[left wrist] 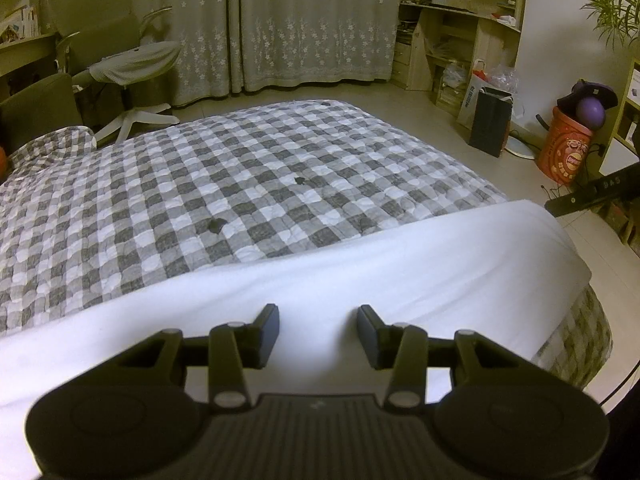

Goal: Fold clothes

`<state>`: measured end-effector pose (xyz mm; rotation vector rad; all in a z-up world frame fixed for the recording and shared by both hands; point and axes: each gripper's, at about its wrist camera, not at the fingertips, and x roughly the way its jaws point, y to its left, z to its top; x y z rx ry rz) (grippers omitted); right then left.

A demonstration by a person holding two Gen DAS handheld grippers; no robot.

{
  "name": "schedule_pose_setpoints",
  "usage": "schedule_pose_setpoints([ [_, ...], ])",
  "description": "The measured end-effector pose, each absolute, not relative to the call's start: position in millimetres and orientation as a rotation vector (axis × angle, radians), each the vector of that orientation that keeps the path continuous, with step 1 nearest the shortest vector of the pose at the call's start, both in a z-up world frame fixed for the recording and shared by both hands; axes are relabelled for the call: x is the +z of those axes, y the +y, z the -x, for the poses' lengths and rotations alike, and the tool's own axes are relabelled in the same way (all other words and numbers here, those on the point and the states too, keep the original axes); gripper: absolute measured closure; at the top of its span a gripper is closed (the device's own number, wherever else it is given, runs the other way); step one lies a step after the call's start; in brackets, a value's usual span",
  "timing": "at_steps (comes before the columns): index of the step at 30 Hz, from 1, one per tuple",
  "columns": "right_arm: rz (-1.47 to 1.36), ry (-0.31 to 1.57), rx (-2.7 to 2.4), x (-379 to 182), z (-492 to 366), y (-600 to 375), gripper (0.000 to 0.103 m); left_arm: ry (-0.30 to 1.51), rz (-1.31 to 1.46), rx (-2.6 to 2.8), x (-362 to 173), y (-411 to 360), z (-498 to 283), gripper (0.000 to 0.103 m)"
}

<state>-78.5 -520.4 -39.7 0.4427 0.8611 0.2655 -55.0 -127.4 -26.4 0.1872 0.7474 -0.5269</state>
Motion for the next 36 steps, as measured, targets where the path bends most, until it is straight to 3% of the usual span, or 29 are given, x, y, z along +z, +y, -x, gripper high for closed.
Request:
schedule_pose_setpoints([
  [2,-0.481,0.886,0.259,-46.8,76.4,-525.8,0.088,0.747,-0.187,-0.527,-26.3,-127.0,55.2,0.059],
  [10,-0.549,0.873,0.325,-49.3,84.7,-541.3,0.086,0.753,-0.185,-0.517,-25.2,-127.3,57.0,0.059],
  [12,-0.556,0.865,0.345,-47.9,85.7,-540.8,0.070,0.753,-0.186,-0.516,-25.5,-127.5,56.8,0.059],
  [14,-0.533,0.880,0.353,-48.7,84.5,-535.5,0.068,0.754,-0.186,-0.516,-25.6,-127.5,56.8,0.059],
  [17,-0.509,0.913,0.370,-53.1,81.0,-526.4,0.068,0.754,-0.187,-0.517,-25.4,-127.3,56.8,0.059],
  [19,-0.490,0.915,0.376,-54.0,78.9,-522.1,0.079,0.752,-0.189,-0.517,-25.3,-127.3,57.0,0.059],
  [20,-0.479,0.911,0.375,-53.2,78.7,-520.6,0.095,0.752,-0.190,-0.517,-25.3,-127.2,57.0,0.059],
  [29,-0.377,0.778,0.258,-29.7,94.5,-523.5,0.098,0.753,-0.187,-0.520,-25.4,-125.8,56.6,0.059],
  [36,-0.271,0.873,0.222,-47.9,78.5,-503.7,0.097,0.751,-0.186,-0.521,-25.5,-125.8,57.3,0.059],
])
